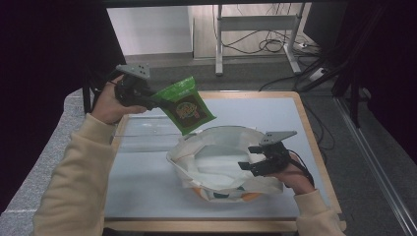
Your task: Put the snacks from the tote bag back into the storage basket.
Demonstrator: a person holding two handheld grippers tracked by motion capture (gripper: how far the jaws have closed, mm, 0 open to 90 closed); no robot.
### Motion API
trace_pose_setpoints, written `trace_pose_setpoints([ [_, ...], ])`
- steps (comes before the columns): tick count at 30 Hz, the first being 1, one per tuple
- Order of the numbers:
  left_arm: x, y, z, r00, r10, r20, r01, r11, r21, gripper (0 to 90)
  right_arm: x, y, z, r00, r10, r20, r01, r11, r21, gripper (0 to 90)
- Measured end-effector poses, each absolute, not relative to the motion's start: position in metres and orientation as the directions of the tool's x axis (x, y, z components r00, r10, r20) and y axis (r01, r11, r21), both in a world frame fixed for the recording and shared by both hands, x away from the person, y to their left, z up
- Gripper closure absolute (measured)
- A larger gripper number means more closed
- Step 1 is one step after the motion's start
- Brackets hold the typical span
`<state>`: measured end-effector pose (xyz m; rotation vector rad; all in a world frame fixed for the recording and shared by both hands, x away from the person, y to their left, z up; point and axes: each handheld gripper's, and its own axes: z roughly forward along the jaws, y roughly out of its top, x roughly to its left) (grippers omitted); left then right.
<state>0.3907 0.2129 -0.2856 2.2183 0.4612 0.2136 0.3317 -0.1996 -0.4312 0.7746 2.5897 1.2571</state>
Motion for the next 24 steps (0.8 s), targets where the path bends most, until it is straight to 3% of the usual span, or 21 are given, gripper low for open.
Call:
trace_pose_setpoints([
  [24, 0.418, 0.238, -0.296, 0.885, 0.464, -0.036, 0.319, -0.548, 0.773, 75.5, 0.333, -0.198, -0.433, -0.853, 0.516, 0.083, 0.386, 0.516, 0.765, 28.0],
])
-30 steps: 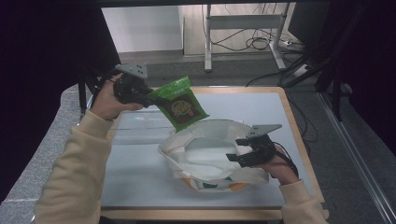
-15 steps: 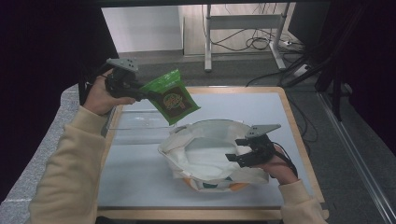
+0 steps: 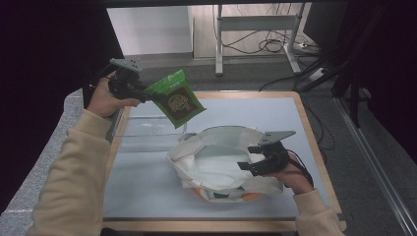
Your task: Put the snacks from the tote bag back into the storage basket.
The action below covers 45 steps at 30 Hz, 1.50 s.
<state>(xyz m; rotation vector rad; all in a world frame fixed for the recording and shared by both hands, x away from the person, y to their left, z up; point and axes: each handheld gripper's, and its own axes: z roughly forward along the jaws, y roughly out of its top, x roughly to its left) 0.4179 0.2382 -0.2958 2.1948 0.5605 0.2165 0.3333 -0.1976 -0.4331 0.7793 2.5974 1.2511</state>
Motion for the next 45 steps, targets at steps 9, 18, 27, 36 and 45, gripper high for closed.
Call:
trace_pose_setpoints([
  [9, 0.429, 0.242, -0.298, 0.875, 0.482, -0.041, 0.336, -0.545, 0.768, 75.5, 0.334, -0.197, -0.434, -0.854, 0.512, 0.09, 0.392, 0.519, 0.759, 27.7],
  [18, 0.44, 0.248, -0.3, 0.863, 0.502, -0.049, 0.357, -0.539, 0.763, 75.5, 0.335, -0.198, -0.436, -0.853, 0.514, 0.092, 0.395, 0.52, 0.758, 27.7],
  [27, 0.445, 0.25, -0.304, 0.856, 0.515, -0.043, 0.365, -0.544, 0.756, 75.5, 0.335, -0.197, -0.436, -0.853, 0.514, 0.091, 0.396, 0.524, 0.754, 27.6],
  [36, 0.452, 0.255, -0.307, 0.851, 0.524, -0.043, 0.372, -0.542, 0.753, 75.5, 0.336, -0.196, -0.438, -0.853, 0.514, 0.096, 0.401, 0.526, 0.75, 27.5],
  [45, 0.468, 0.259, -0.32, 0.838, 0.543, -0.042, 0.391, -0.546, 0.741, 75.6, 0.338, -0.197, -0.438, -0.849, 0.519, 0.095, 0.403, 0.521, 0.752, 27.4],
])
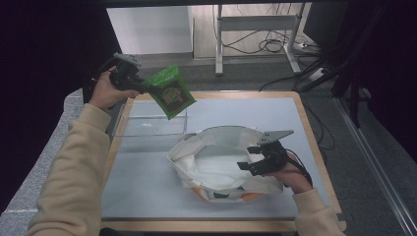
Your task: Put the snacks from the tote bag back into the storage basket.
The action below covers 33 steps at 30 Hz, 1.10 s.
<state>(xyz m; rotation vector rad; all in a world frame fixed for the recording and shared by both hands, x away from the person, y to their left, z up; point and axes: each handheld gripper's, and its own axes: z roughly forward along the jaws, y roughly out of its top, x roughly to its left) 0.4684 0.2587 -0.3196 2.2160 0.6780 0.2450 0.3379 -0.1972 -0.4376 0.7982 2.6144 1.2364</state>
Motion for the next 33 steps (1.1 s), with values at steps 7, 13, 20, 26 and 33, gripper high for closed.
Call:
trace_pose_setpoints([
  [7, 0.481, 0.258, -0.333, 0.843, 0.535, -0.045, 0.396, -0.562, 0.726, 75.6, 0.338, -0.194, -0.44, -0.853, 0.514, 0.091, 0.402, 0.535, 0.744, 27.3],
  [13, 0.489, 0.26, -0.344, 0.839, 0.541, -0.055, 0.411, -0.564, 0.716, 75.6, 0.339, -0.194, -0.44, -0.851, 0.517, 0.091, 0.403, 0.533, 0.744, 27.3],
  [20, 0.494, 0.267, -0.35, 0.832, 0.552, -0.059, 0.424, -0.563, 0.709, 75.5, 0.339, -0.194, -0.442, -0.85, 0.52, 0.09, 0.406, 0.537, 0.739, 27.3],
  [26, 0.5, 0.278, -0.352, 0.824, 0.563, -0.067, 0.436, -0.554, 0.71, 75.5, 0.34, -0.193, -0.443, -0.848, 0.523, 0.091, 0.411, 0.539, 0.735, 27.3],
  [33, 0.508, 0.29, -0.364, 0.804, 0.589, -0.082, 0.469, -0.543, 0.697, 75.4, 0.34, -0.193, -0.444, -0.845, 0.528, 0.087, 0.413, 0.541, 0.733, 27.2],
])
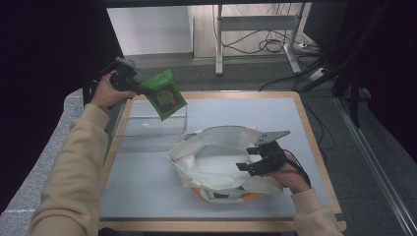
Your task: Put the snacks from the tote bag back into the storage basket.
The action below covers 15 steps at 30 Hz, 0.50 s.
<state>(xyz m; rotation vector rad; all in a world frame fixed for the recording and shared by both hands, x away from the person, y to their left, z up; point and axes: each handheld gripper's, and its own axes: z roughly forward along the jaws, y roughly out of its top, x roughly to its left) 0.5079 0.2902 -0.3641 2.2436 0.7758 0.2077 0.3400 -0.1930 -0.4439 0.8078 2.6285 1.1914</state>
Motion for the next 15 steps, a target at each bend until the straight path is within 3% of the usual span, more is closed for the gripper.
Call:
trace_pose_setpoints([
  [15, 0.52, 0.294, -0.387, 0.805, 0.588, -0.08, 0.494, -0.59, 0.639, 75.3, 0.341, -0.194, -0.446, -0.842, 0.533, 0.085, 0.419, 0.545, 0.726, 27.2],
])
